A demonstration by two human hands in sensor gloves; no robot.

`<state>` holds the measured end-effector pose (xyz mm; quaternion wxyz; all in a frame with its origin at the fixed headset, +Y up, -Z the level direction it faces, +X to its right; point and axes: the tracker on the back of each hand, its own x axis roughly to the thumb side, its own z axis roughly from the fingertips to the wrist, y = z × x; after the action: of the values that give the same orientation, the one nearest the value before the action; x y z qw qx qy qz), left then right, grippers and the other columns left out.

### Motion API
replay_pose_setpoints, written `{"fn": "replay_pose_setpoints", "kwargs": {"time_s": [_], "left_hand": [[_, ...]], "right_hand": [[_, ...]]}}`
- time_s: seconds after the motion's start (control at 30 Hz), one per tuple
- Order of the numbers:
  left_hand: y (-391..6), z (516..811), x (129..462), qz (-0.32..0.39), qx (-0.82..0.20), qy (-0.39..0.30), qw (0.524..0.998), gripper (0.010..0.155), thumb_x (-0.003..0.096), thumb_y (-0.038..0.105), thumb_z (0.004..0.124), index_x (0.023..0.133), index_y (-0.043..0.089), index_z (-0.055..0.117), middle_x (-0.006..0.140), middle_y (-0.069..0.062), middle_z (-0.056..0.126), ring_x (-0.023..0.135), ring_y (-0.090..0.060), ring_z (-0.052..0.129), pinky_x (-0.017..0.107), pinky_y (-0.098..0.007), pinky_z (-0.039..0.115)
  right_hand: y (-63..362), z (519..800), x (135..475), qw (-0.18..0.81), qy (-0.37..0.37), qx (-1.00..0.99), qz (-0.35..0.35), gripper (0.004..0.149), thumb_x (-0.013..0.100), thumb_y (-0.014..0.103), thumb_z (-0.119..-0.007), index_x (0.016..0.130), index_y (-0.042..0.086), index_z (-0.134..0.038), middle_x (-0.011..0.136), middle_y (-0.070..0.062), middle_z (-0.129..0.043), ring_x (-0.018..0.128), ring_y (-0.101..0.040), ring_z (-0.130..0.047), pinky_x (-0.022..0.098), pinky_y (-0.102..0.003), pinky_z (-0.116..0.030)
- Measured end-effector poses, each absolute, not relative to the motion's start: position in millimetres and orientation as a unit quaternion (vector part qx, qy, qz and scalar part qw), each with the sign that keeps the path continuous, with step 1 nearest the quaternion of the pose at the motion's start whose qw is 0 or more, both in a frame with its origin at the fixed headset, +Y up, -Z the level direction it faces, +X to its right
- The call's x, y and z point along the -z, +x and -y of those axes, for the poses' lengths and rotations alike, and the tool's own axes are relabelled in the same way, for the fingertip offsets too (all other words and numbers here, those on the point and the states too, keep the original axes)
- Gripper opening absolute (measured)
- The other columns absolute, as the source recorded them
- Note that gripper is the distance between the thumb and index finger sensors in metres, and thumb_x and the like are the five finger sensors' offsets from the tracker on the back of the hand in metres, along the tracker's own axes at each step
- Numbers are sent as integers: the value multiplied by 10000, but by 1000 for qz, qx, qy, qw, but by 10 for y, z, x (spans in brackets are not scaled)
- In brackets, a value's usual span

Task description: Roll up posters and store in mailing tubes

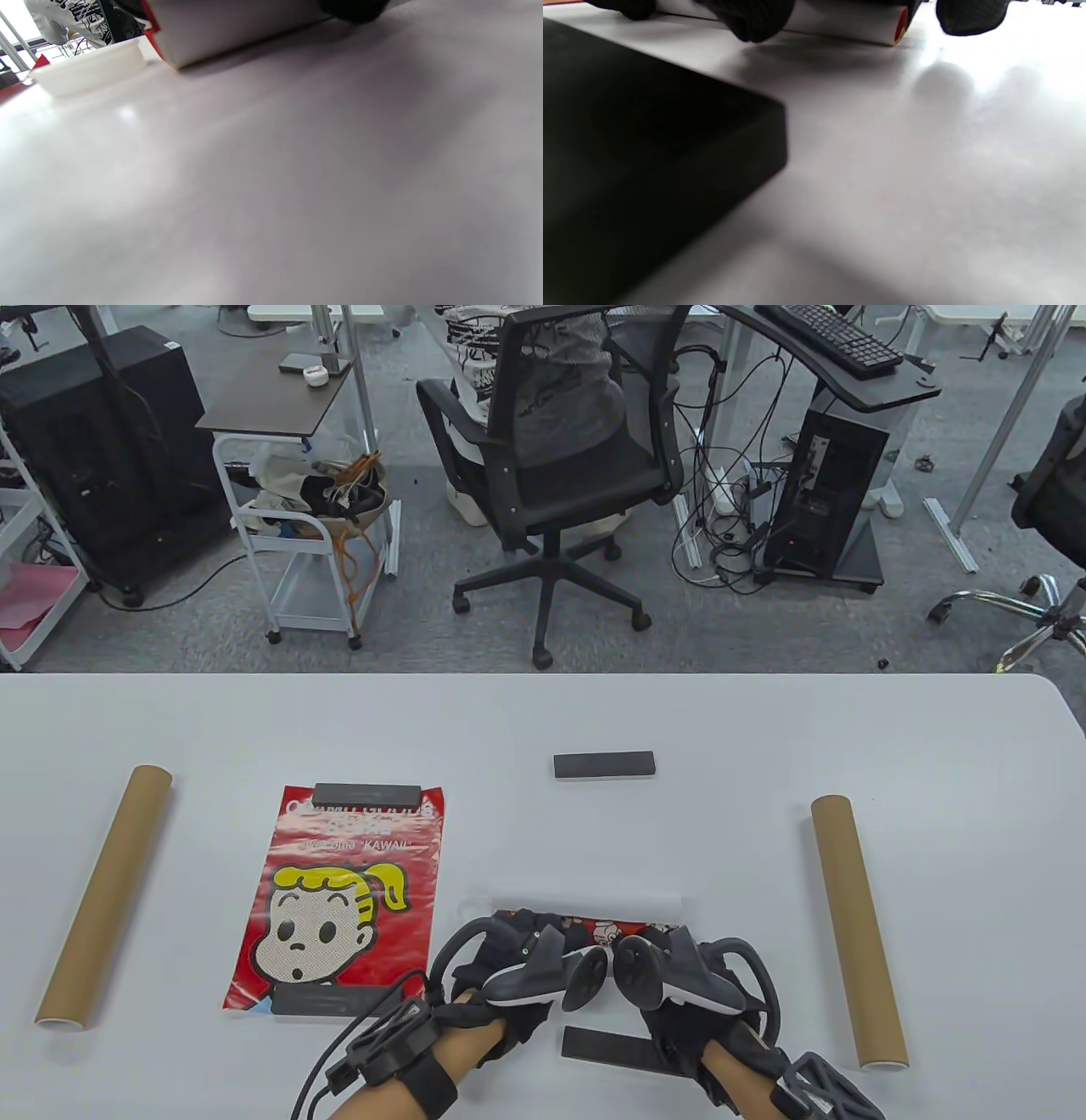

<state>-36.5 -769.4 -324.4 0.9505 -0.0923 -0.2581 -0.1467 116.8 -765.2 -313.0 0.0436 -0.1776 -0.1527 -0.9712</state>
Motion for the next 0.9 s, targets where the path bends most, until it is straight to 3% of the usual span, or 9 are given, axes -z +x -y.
{"fn": "replay_pose_setpoints", "kwargs": {"time_s": [0.17, 0.23, 0.33, 0.47, 0.63, 0.7, 0.73, 0.83, 0.9], "left_hand": [[-353, 7655, 3221, 276, 129, -69, 950, 576, 470, 318, 739, 1012, 324, 543, 964, -37, 768, 813, -303, 885, 654, -570, 719], [-360, 7659, 3224, 277, 127, -70, 950, 589, 472, 351, 730, 1025, 332, 529, 993, -41, 744, 841, -308, 871, 659, -574, 711], [-374, 7687, 3235, 268, 121, -88, 952, 643, 486, 382, 720, 1048, 333, 412, 1083, -87, 585, 952, -355, 740, 700, -602, 632], [-365, 7684, 3247, 269, 121, -84, 952, 581, 487, 347, 713, 1022, 317, 487, 1000, -58, 701, 876, -330, 817, 686, -594, 658], [-363, 7671, 3228, 279, 129, -69, 949, 565, 476, 334, 721, 1011, 324, 535, 980, -39, 753, 836, -304, 870, 666, -579, 701], [-372, 7672, 3230, 279, 127, -70, 949, 574, 476, 344, 722, 1017, 332, 534, 988, -38, 748, 844, -306, 867, 669, -580, 698], [-384, 7684, 3236, 277, 123, -78, 950, 593, 481, 364, 713, 1034, 341, 501, 1016, -42, 715, 878, -319, 837, 680, -587, 678], [-400, 7708, 3248, 260, 127, -93, 953, 658, 490, 391, 714, 1055, 314, 387, 1060, -74, 618, 920, -343, 773, 694, -599, 640], [-398, 7702, 3254, 263, 129, -87, 952, 610, 496, 354, 706, 1037, 321, 427, 1030, -54, 658, 890, -324, 797, 691, -592, 649]], "right_hand": [[1133, 7517, 3055, 41, -201, 976, 70, 540, 456, 245, -718, 943, 208, -488, 974, -141, -550, 883, -431, -626, 646, -678, -535], [1120, 7561, 3071, 41, -205, 973, 95, 520, 455, 236, -719, 936, 204, -521, 958, -145, -590, 864, -434, -660, 636, -678, -548], [1139, 7632, 3103, 52, -192, 973, 117, 576, 462, 235, -712, 966, 222, -432, 1010, -126, -487, 929, -423, -565, 648, -680, -528], [1160, 7654, 3126, 50, -189, 971, 140, 605, 465, 237, -711, 972, 241, -382, 1030, -115, -431, 963, -421, -489, 656, -689, -504], [1168, 7554, 3083, 36, -192, 978, 71, 597, 455, 256, -722, 956, 202, -402, 989, -153, -487, 892, -436, -594, 648, -673, -532], [1160, 7570, 3093, 38, -193, 977, 87, 543, 455, 246, -720, 938, 193, -477, 955, -150, -573, 863, -434, -648, 637, -676, -547], [1148, 7625, 3105, 56, -188, 973, 125, 560, 461, 244, -717, 948, 198, -445, 982, -146, -507, 892, -433, -592, 646, -675, -528], [1159, 7659, 3123, 57, -180, 974, 129, 599, 462, 242, -716, 969, 202, -399, 1014, -139, -460, 941, -432, -535, 650, -684, -521], [1185, 7679, 3139, 47, -178, 972, 145, 608, 464, 243, -712, 970, 219, -375, 1028, -127, -418, 957, -427, -488, 655, -685, -508]]}}
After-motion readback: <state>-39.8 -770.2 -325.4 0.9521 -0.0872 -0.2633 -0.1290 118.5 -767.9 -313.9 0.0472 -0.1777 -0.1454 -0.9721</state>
